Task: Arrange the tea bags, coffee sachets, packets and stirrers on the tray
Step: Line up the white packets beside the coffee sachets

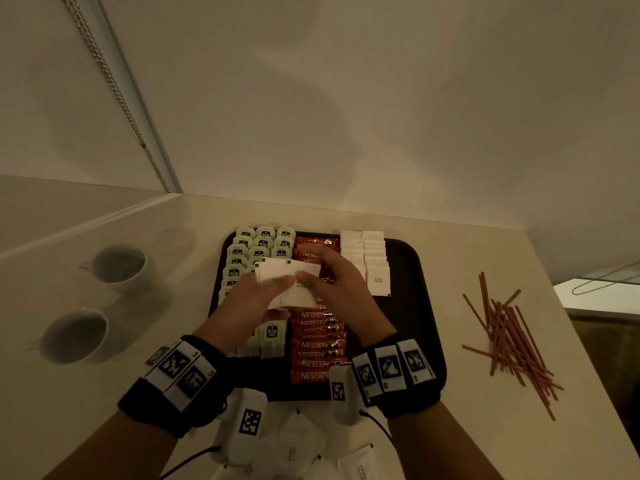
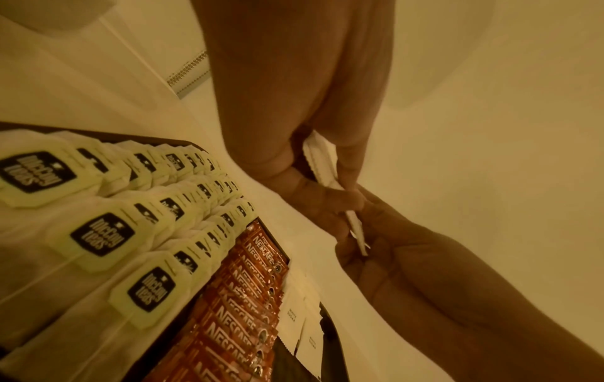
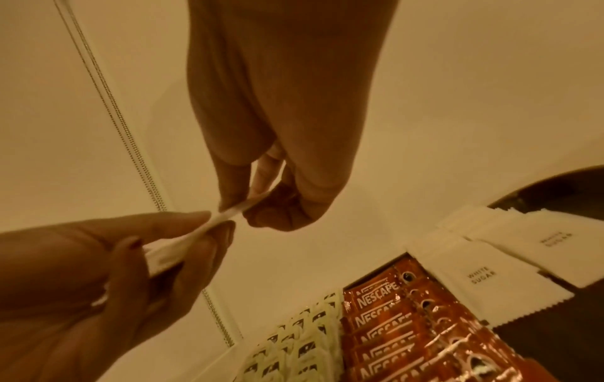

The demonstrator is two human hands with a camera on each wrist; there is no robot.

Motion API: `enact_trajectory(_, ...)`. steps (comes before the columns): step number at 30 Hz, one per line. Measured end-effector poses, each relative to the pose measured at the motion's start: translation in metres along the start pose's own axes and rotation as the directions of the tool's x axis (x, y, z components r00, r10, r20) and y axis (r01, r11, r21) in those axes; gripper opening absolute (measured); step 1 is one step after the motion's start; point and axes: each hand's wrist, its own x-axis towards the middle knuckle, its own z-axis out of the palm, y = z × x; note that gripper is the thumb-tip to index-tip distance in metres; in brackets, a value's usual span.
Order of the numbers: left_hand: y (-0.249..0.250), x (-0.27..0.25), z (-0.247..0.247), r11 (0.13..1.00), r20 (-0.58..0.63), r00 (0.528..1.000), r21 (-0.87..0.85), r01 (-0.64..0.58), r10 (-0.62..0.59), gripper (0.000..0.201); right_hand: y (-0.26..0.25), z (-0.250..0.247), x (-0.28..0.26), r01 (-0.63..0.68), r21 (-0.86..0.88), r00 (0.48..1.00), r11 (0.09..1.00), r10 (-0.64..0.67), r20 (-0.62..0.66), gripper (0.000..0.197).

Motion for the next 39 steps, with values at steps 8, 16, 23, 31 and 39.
enact_trajectory(8,0.000,0.007,-0.009,0.986,-0.166,0.972,0.015,-0.165,0.165,0.018,0.006,-0.005,-0.012,-0.138,0.050,0.990,0.989,0.136,0.039,0.015)
enact_trajectory(16,-0.005,0.008,-0.004,0.985,-0.076,0.990,0.128,-0.112,0.123,0.029,0.009,-0.005,-0.017,-0.197,0.259,0.979,0.946,0.204,-0.001,0.021)
enact_trajectory(23,-0.005,0.012,-0.004,0.985,-0.095,0.990,0.147,-0.093,0.108,0.020,0.017,-0.008,-0.022,-0.190,0.123,0.974,0.974,0.203,-0.099,0.005)
enact_trajectory(31,-0.006,0.015,-0.016,0.989,-0.139,0.990,-0.151,0.011,-0.032,0.013,0.090,-0.057,-0.018,-0.376,0.213,0.797,0.902,0.432,-0.423,0.021)
enact_trajectory(39,-0.006,0.011,-0.013,0.985,-0.129,0.989,-0.163,0.054,-0.075,0.019,0.115,-0.065,-0.005,-0.493,-0.003,0.762,0.870,0.431,-0.483,0.021)
